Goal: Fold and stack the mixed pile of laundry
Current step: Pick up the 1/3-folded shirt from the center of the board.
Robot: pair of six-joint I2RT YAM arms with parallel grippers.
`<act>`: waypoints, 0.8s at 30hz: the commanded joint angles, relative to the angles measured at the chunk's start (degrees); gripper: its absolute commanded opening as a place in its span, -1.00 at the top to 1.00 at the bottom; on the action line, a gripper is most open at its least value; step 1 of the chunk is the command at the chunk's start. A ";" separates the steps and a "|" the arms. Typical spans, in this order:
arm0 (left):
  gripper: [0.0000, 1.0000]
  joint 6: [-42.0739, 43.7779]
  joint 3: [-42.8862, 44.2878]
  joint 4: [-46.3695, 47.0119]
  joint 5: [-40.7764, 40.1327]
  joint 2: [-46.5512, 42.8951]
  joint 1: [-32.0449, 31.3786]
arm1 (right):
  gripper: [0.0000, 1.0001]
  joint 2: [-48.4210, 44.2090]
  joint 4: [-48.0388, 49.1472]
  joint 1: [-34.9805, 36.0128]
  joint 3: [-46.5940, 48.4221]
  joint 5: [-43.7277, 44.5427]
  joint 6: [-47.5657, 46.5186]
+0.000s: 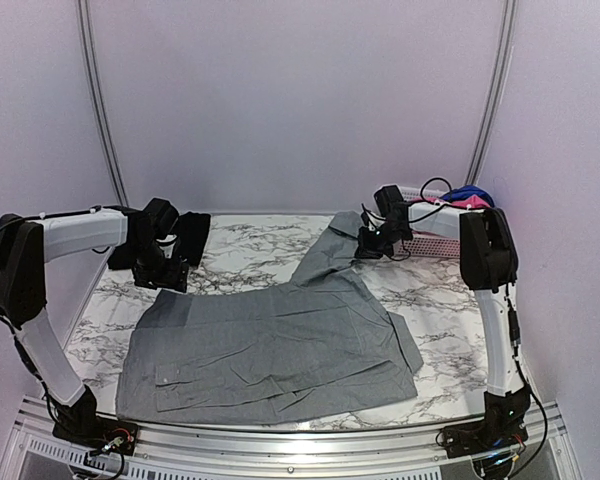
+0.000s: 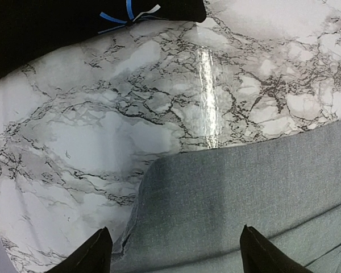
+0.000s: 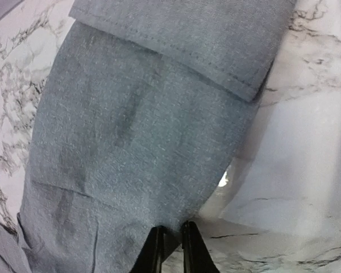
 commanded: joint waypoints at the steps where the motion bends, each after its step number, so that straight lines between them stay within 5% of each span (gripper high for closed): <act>1: -0.59 1.71 -0.72 0.82 -1.30 -2.19 0.15 | 1.00 -1.40 3.45 1.09 4.50 -1.83 0.16; 10: -0.46 6.00 -2.97 0.59 -4.21 -1.90 2.70 | 1.00 -4.16 3.94 1.09 14.88 -6.38 -2.69; 24: -0.05 15.76 -0.39 0.61 -4.20 3.92 2.70 | 1.00 -8.68 5.90 4.21 9.35 -17.01 -7.43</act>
